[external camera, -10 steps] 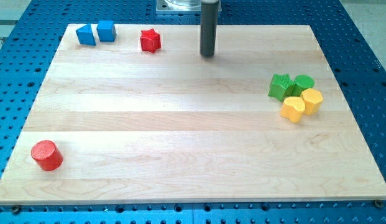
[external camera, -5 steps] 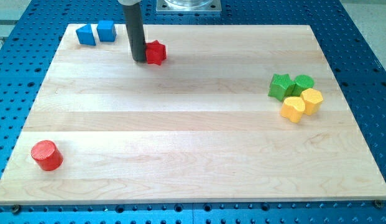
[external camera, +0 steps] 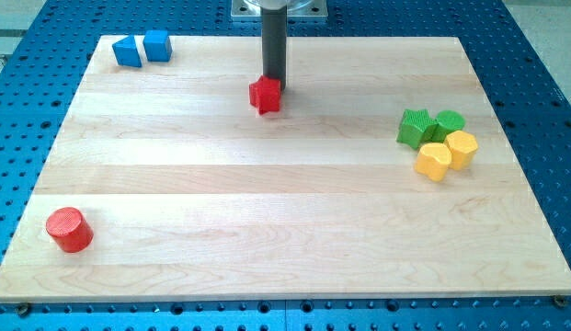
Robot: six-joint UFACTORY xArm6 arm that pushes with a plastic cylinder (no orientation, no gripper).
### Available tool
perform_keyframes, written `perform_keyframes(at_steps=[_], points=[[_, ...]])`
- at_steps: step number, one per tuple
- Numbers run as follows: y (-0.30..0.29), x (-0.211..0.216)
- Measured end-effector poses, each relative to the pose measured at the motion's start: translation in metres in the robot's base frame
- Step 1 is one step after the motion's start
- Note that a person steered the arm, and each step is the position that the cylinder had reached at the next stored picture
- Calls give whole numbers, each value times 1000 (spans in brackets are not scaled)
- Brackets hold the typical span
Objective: Move the red star into the red circle
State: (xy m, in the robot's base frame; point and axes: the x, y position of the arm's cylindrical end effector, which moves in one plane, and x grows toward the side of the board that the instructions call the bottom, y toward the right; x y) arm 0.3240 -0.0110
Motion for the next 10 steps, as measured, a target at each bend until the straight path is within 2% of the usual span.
perform_keyframes(at_steps=[1, 4, 5, 7, 8, 10], points=[[-6, 31], [-101, 192], [-110, 227], [-60, 227], [-73, 210], [-131, 205]])
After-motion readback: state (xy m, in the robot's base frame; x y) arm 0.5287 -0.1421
